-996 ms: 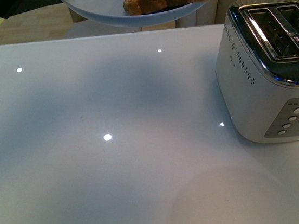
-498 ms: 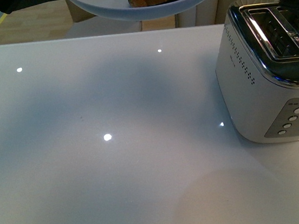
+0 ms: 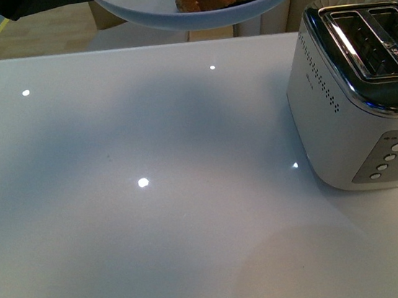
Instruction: Left arm holds plate, right arm toasts bread
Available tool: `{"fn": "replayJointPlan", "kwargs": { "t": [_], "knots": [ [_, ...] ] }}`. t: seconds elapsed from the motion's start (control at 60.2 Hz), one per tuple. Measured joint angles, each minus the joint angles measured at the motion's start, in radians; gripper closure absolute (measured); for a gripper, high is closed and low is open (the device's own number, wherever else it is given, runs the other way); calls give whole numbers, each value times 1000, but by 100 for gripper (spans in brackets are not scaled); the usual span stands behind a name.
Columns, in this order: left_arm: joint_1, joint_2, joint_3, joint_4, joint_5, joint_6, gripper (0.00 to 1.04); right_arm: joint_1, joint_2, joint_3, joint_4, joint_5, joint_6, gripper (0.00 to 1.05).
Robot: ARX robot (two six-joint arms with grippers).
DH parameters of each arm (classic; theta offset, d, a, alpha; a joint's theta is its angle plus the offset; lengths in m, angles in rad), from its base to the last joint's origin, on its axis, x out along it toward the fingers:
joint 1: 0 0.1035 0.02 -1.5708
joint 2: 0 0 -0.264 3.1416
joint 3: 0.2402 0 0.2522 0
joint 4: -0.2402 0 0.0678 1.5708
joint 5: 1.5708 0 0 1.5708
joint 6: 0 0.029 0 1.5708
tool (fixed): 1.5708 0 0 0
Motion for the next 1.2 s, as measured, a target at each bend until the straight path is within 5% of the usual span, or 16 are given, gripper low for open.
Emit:
{"fn": "replayJointPlan", "kwargs": {
  "t": [0.232,0.482,0.648,0.88,1.196],
  "knots": [
    [-2,0,0,0,5,-7,102,-40,-66,8,-27,-16,-19,102],
    [-2,0,0,5,6,-11,102,-221,-157,218,-204,33,-127,102],
    [-2,0,0,7,5,-12,102,-243,-121,378,-403,219,-447,102],
    [-2,-1,-1,9,3,-19,102,-215,-35,397,-513,339,-863,102],
    [-10,-2,-7,15,4,-27,102,-170,9,329,-534,379,-1083,102]
  ]
}}
